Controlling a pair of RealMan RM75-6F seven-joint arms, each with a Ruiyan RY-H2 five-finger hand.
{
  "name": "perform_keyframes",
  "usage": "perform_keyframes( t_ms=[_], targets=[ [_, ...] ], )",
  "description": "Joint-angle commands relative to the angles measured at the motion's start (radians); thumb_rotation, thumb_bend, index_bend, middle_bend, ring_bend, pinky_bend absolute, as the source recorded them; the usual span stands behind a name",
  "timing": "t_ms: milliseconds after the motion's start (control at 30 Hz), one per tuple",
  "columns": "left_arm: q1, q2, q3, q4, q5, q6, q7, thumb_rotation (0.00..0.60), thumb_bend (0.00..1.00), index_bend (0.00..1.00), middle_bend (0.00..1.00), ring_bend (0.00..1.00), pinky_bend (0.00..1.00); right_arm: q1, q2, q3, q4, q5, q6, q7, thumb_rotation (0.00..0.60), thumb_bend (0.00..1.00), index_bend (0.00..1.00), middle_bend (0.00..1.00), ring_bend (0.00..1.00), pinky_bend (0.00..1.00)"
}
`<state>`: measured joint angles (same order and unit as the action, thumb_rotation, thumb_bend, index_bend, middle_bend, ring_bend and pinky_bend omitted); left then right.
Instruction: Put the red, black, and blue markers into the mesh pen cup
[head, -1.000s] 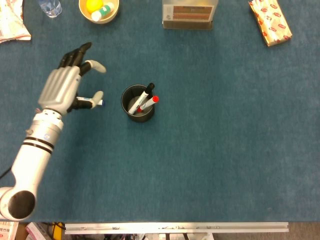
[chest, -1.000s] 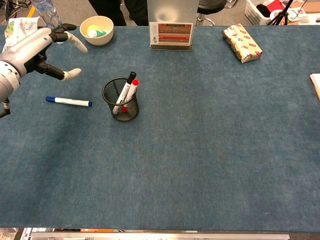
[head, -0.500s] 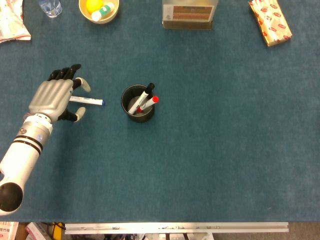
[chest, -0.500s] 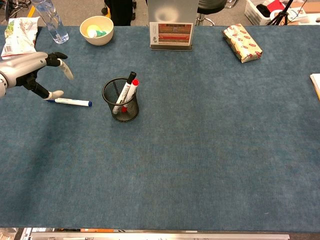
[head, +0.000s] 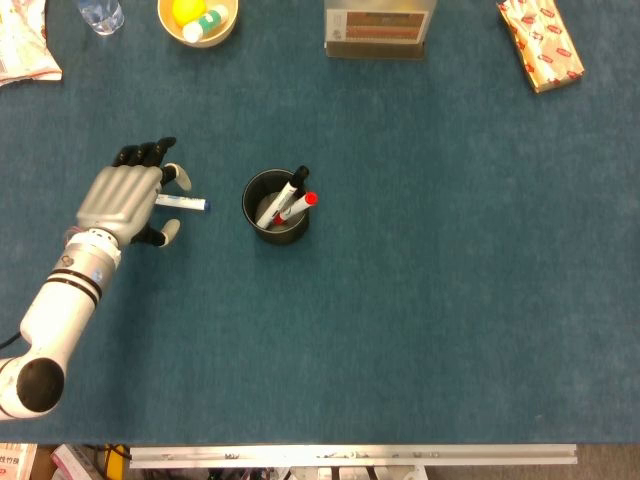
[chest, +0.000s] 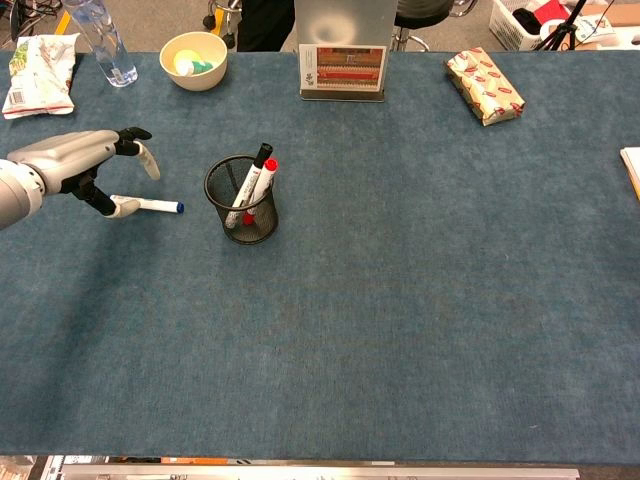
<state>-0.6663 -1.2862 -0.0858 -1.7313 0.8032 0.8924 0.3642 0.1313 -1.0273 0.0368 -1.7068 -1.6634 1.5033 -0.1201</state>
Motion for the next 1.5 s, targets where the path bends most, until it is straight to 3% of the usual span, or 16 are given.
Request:
perform_keyframes(
  t_ms=[33,667,1500],
  targets=[
    [-0.004,-0.03,0.012,0.039,0.015,-0.016,-0.017,0.6,0.36,0.32,0.0,0.0,0.01,-0.001,0.0,0.0,0.001,0.001,0.001,0.001,0.6,0.0,0.14,0.18,0.13,0.3],
    [0.015,-0.101,0.035,0.173,0.114,-0.011,-0.082,0.6,0.36,0.36,0.0,0.0,0.01,-0.002,-0.008,-0.002,0.013,0.007,-0.003,0.011,0.6,0.0,0.14,0.17,0.13,0.3],
    [0.08,-0.211,0.052,0.39,0.347,0.041,-0.232,0.6,0.36,0.36,0.0,0.0,0.01,-0.006,-0.01,-0.003,0.024,0.014,-0.001,0.022,0.6,0.0,0.14,0.17,0.13,0.3]
  ],
)
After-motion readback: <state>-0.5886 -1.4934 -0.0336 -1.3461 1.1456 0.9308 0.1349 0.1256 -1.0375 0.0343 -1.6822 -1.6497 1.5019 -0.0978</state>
